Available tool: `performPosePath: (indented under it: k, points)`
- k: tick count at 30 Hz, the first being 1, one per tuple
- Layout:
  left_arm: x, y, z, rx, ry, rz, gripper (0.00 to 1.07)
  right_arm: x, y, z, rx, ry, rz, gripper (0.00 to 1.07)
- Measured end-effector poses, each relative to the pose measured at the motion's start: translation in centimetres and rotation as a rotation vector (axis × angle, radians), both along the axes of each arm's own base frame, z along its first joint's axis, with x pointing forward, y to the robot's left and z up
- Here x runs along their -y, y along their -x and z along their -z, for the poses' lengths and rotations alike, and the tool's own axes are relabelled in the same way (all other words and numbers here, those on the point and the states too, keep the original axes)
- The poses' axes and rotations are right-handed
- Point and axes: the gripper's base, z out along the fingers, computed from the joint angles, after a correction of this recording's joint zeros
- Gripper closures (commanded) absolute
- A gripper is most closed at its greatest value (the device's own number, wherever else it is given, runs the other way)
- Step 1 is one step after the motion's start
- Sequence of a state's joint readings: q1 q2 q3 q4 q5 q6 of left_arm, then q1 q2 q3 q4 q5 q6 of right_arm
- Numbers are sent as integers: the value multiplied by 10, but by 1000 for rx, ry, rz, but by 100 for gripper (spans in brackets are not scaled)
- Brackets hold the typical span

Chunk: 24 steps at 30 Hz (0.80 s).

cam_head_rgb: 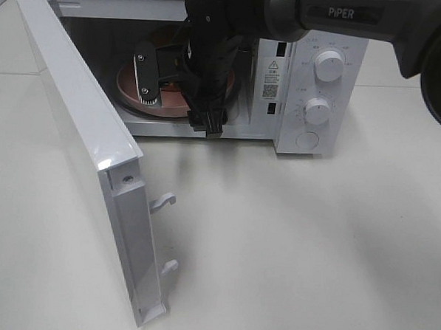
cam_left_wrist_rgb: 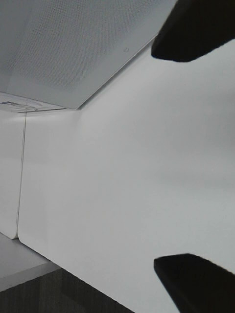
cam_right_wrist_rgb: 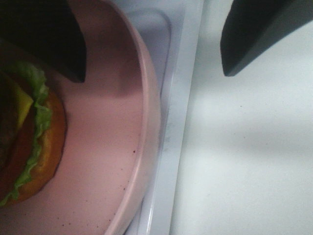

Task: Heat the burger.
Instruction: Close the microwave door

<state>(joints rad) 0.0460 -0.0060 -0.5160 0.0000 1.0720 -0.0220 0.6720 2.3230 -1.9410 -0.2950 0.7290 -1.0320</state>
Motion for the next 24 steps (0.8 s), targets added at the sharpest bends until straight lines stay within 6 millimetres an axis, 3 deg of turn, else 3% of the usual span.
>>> performPosePath:
  k: [17, 24]
  points:
    - [0, 0, 0, 0, 0, 0, 4, 9, 15, -1, -70, 7, 11, 31]
    - [0, 0, 0, 0, 0, 0, 4, 16, 25, -13, -71, 4, 13, 31]
